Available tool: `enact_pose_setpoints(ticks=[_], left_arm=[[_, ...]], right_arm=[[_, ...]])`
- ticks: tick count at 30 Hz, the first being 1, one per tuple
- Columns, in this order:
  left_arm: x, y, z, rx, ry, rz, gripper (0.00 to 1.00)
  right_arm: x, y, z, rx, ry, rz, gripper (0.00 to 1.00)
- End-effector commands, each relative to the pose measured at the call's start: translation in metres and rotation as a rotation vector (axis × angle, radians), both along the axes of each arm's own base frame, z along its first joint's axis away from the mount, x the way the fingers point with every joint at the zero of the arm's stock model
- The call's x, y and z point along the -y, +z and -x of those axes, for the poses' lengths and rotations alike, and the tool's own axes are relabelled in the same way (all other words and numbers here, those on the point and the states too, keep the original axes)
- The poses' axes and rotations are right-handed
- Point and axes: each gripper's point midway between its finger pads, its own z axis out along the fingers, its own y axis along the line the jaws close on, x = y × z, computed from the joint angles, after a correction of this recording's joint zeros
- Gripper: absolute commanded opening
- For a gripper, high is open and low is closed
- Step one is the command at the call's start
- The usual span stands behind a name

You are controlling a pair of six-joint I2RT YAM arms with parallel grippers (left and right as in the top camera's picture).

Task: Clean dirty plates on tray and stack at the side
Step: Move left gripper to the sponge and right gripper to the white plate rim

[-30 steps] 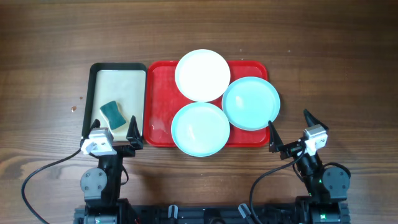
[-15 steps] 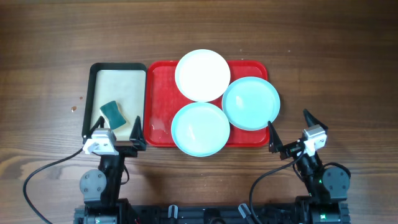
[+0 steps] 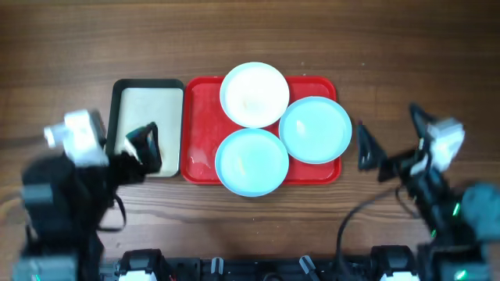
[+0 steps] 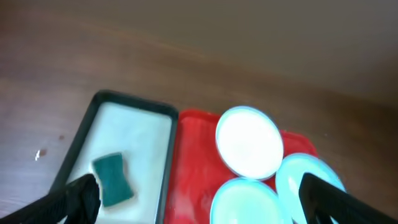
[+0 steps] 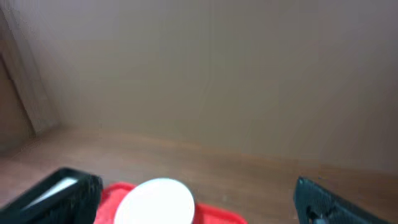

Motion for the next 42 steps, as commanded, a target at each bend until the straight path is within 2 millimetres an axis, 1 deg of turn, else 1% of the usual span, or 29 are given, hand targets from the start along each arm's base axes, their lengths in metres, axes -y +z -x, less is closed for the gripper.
enact_pose_setpoints(ticks=[1,3,4,5,7,8,9,10,11,12,13,15,16,17,18,22,24,25,28,31,33,37,42], left_arm=[[-0.003,-0.004,-0.035,-0.214,-0.033,-0.053,1.00],[-0.004,-0.015,-0.053,-0.298,-0.035,-0.046,1.00],[-0.004,-0.023,-0.060,-0.325,-0.036,-0.045,1.00],[-0.003,-0.036,-0.068,-0.375,-0.040,-0.038,1.00],[-0.004,-0.053,-0.078,-0.431,-0.040,-0.038,1.00],[-0.005,-0.061,-0.082,-0.459,-0.039,-0.038,1.00],[-0.006,-0.072,-0.086,-0.501,-0.032,-0.030,1.00],[-0.009,-0.081,-0.088,-0.534,-0.010,-0.024,1.00],[-0.020,-0.092,-0.089,-0.582,0.064,-0.022,0.99],[-0.036,-0.105,-0.090,-0.631,0.169,-0.031,0.92],[-0.049,-0.113,-0.090,-0.663,0.247,-0.042,0.87],[-0.062,-0.126,-0.092,-0.701,0.338,-0.042,0.81],[-0.065,-0.132,-0.094,-0.711,0.351,-0.038,0.81],[-0.068,-0.138,-0.097,-0.722,0.358,-0.036,0.80],[-0.071,-0.143,-0.099,-0.733,0.365,-0.035,0.80],[-0.076,-0.157,-0.104,-0.766,0.367,-0.040,0.79],[-0.076,-0.162,-0.105,-0.781,0.343,-0.058,0.76],[-0.077,-0.162,-0.106,-0.781,0.330,-0.069,0.69],[-0.077,-0.162,-0.108,-0.772,0.315,-0.085,0.63],[-0.078,-0.161,-0.110,-0.765,0.316,-0.085,0.61],[-0.078,-0.161,-0.110,-0.765,0.316,-0.085,0.61],[-0.078,-0.163,-0.110,-0.767,0.315,-0.085,0.60],[-0.079,-0.174,-0.107,-0.778,0.320,-0.092,0.60]], right_arm=[[-0.015,0.013,-0.040,-0.244,0.087,-0.020,1.00],[-0.016,0.002,-0.065,-0.447,0.091,-0.025,1.00],[-0.017,-0.007,-0.077,-0.533,0.093,-0.020,1.00],[-0.018,-0.016,-0.093,-0.617,0.100,-0.025,1.00],[-0.022,-0.032,-0.122,-0.715,0.103,-0.074,1.00],[-0.026,-0.043,-0.132,-0.755,0.125,-0.101,1.00],[-0.037,-0.058,-0.141,-0.799,0.195,-0.131,1.00],[-0.045,-0.070,-0.146,-0.840,0.243,-0.161,0.91],[-0.050,-0.089,-0.152,-0.899,0.253,-0.180,0.73],[-0.051,-0.113,-0.159,-0.952,0.222,-0.151,0.68],[-0.049,-0.137,-0.166,-0.997,0.158,-0.094,0.66],[-0.048,-0.169,-0.172,-1.048,0.075,0.013,0.65],[-0.053,-0.182,-0.174,-1.059,0.067,0.066,0.62],[-0.063,-0.200,-0.178,-1.069,0.065,0.135,0.58],[-0.069,-0.211,-0.182,-1.071,0.055,0.170,0.57],[-0.094,-0.254,-0.200,-1.059,0.045,0.259,0.56],[-0.102,-0.277,-0.205,-1.073,0.055,0.271,0.52],[-0.103,-0.284,-0.207,-1.078,0.055,0.272,0.49],[-0.104,-0.304,-0.212,-1.094,0.052,0.273,0.46],[-0.107,-0.313,-0.216,-1.098,0.048,0.248,0.28],[-0.114,-0.314,-0.216,-1.102,0.072,0.210,0.22],[-0.117,-0.318,-0.213,-1.107,0.079,0.213,0.21],[-0.124,-0.328,-0.212,-1.112,0.091,0.222,0.21]])
